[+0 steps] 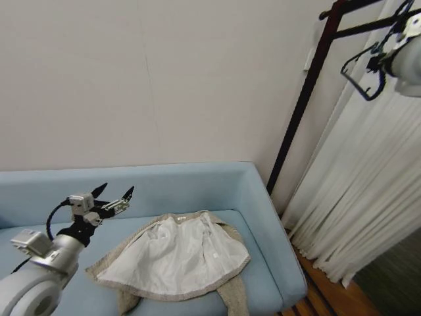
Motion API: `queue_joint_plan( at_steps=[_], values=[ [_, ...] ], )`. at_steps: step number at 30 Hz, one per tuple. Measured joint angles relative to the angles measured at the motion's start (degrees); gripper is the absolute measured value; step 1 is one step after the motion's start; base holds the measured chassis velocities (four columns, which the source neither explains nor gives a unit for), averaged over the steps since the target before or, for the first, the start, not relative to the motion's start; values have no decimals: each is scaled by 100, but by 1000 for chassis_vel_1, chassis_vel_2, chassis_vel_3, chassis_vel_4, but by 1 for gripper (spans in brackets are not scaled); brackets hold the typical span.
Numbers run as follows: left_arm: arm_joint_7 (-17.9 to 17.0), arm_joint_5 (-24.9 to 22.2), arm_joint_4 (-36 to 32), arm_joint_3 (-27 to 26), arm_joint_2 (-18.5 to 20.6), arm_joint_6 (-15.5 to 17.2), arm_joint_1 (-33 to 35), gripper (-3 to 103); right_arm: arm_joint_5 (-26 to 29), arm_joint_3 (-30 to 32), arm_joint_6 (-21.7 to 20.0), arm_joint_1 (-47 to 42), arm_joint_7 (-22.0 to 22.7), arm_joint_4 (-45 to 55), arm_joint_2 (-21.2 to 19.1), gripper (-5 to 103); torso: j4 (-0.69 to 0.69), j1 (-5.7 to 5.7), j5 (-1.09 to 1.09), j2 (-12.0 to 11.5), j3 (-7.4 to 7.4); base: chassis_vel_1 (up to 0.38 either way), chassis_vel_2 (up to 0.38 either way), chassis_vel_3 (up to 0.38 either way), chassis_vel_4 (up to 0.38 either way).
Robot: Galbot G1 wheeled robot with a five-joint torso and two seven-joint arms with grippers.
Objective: Pick up the clothes from the sofa and hang them on the clothes hanger.
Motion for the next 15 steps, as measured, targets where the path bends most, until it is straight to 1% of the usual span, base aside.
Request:
queue_joint_plan(
  at_steps=[1, 2, 3, 4, 5, 6, 7, 8, 10, 11, 13, 14, 15],
  values=[
    [-18, -1, 57, -26, 24, 0, 9, 100, -59, 192, -58, -220, -200, 213, -144, 8, 2, 0, -1, 0, 0, 0, 0, 0, 0],
    [-18, -1, 57, -26, 24, 0, 9, 100, -59, 192, -58, -220, -200, 213, -144, 8, 2, 0, -1, 0, 0, 0, 0, 0, 0],
    [-71, 5, 153, -50, 62, 6, 16, 100, -97, 341, -119, -432, -483, 512, -340, 8, 0, 0, 0, 0, 0, 0, 0, 0, 0],
    [-101, 29, 254, -65, 94, 14, 25, 100, -90, 395, -160, -559, -744, 737, -509, 8, 1, 0, 0, 0, 1, 0, 0, 0, 0],
    [-119, 62, 371, -87, 119, 19, 34, 100, -82, 412, -182, -669, -1026, 927, -676, 8, -1, 0, -1, 0, 0, 0, 0, 0, 0],
    [-124, 87, 475, -100, 139, 19, 38, 100, -95, 397, -191, -734, -1278, 1053, -804, 8, -1, 0, -2, 0, 0, 0, 0, 0, 0],
    [-124, 87, 475, -100, 139, 19, 38, 100, -95, 397, -191, -734, -1278, 1053, -804, 8, -1, 0, -2, 0, 0, 0, 0, 0, 0],
    [-134, 122, 646, -116, 173, 14, 47, 100, -162, 324, -191, -817, -1684, 1190, -968, 8, -2, 0, -1, 0, 0, 0, 0, 0, 0],
    [-134, 216, 979, -147, 241, -50, 72, 100, -253, 87, -112, -913, -2374, 1338, -1137, 8, -2, 0, -1, 0, 0, 0, 0, 0, 0],
    [-134, 216, 979, -147, 241, -50, 72, 100, -253, 87, -112, -913, -2374, 1338, -1137, 8, -2, 0, -1, 0, 0, 0, 0, 0, 0],
    [-109, 314, 1324, -165, 298, -153, 97, 100, -625, -247, 167, -953, -3293, 1361, -1186, 8, -1, 0, -1, 0, 1, 0, 0, 0, 0],
    [-103, 361, 1458, -163, 317, -204, 105, 100, -893, -415, 425, -996, -3852, 1328, -1172, 8, 0, 1, -3, 0, 1, 0, 0, 0, 0],
    [-100, 411, 1583, -145, 334, -262, 111, 100, -1131, -496, 669, -1085, -4303, 1272, -1128, 8, -1, 1, -2, 0, 1, 0, 0, 0, 0]
  ],
)
